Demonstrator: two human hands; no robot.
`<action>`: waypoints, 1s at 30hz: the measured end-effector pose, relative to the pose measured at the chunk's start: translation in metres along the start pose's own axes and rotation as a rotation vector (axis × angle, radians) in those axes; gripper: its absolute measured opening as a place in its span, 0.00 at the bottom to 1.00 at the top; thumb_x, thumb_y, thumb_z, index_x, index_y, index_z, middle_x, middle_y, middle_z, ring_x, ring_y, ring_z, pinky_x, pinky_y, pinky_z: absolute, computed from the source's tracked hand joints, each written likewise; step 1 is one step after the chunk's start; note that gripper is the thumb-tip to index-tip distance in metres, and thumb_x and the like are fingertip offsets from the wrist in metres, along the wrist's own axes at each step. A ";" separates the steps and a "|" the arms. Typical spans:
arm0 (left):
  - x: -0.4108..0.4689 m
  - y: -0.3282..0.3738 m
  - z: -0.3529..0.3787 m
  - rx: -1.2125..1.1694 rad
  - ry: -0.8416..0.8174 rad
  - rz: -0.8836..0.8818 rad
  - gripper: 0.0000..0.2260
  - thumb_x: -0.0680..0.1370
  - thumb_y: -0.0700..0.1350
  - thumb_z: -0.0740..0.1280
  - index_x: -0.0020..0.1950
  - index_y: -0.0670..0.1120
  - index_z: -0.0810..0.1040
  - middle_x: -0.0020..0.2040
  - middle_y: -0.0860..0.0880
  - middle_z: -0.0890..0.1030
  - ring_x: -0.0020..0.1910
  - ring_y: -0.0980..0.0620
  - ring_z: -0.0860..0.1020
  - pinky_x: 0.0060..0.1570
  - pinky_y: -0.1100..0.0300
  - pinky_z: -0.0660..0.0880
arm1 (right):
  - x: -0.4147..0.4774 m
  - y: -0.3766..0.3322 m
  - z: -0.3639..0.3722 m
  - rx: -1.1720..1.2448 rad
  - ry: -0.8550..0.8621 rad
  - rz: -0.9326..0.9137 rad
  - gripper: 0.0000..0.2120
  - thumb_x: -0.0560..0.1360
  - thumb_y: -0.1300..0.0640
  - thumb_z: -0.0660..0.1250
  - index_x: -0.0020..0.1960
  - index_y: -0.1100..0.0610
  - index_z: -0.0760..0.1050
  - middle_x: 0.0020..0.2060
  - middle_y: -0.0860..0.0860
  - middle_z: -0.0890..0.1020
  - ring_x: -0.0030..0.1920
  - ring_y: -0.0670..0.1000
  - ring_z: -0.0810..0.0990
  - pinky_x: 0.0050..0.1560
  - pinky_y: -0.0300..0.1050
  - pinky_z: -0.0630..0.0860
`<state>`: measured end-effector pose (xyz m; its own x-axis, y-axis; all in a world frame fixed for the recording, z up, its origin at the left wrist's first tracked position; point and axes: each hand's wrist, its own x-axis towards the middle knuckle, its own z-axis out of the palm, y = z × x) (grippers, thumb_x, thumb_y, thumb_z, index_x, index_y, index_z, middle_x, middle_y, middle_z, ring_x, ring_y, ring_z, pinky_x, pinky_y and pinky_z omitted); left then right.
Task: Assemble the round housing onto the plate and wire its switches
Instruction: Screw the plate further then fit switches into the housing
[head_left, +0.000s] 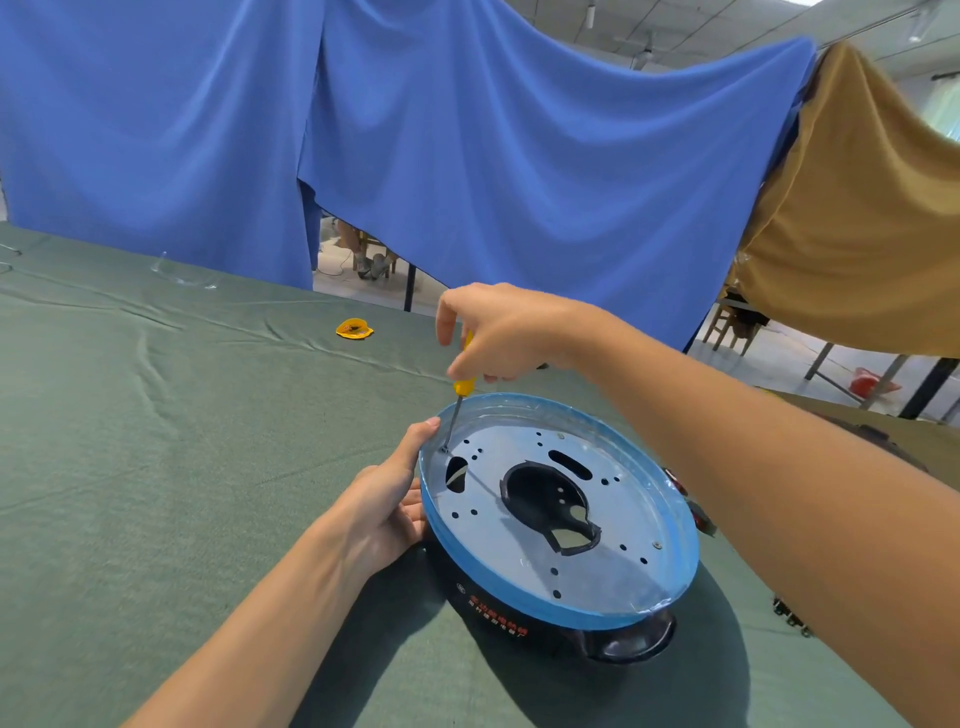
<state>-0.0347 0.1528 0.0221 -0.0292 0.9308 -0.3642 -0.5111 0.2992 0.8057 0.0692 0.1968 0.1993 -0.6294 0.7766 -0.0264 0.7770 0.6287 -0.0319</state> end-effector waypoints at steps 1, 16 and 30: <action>0.000 0.000 0.000 0.001 0.001 0.003 0.27 0.72 0.59 0.74 0.62 0.39 0.80 0.49 0.40 0.85 0.44 0.43 0.83 0.50 0.48 0.80 | 0.001 0.000 0.003 -0.063 0.057 -0.028 0.09 0.76 0.57 0.66 0.55 0.56 0.73 0.47 0.53 0.79 0.41 0.51 0.79 0.27 0.41 0.72; -0.005 0.002 0.003 -0.006 0.023 -0.015 0.27 0.73 0.58 0.73 0.62 0.38 0.79 0.55 0.38 0.84 0.43 0.43 0.83 0.43 0.50 0.80 | 0.006 -0.001 -0.001 -0.021 0.098 -0.023 0.09 0.75 0.56 0.69 0.54 0.57 0.75 0.41 0.52 0.79 0.37 0.48 0.77 0.28 0.39 0.72; -0.005 0.001 0.003 -0.012 0.032 0.002 0.28 0.72 0.58 0.74 0.61 0.38 0.79 0.51 0.38 0.85 0.42 0.43 0.83 0.45 0.50 0.80 | 0.003 -0.014 0.000 -0.144 0.025 0.062 0.11 0.74 0.63 0.60 0.56 0.60 0.74 0.46 0.57 0.78 0.35 0.53 0.72 0.28 0.40 0.65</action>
<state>-0.0326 0.1492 0.0264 -0.0579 0.9241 -0.3777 -0.5212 0.2947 0.8010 0.0566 0.1900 0.1996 -0.5815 0.8136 0.0012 0.8085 0.5776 0.1128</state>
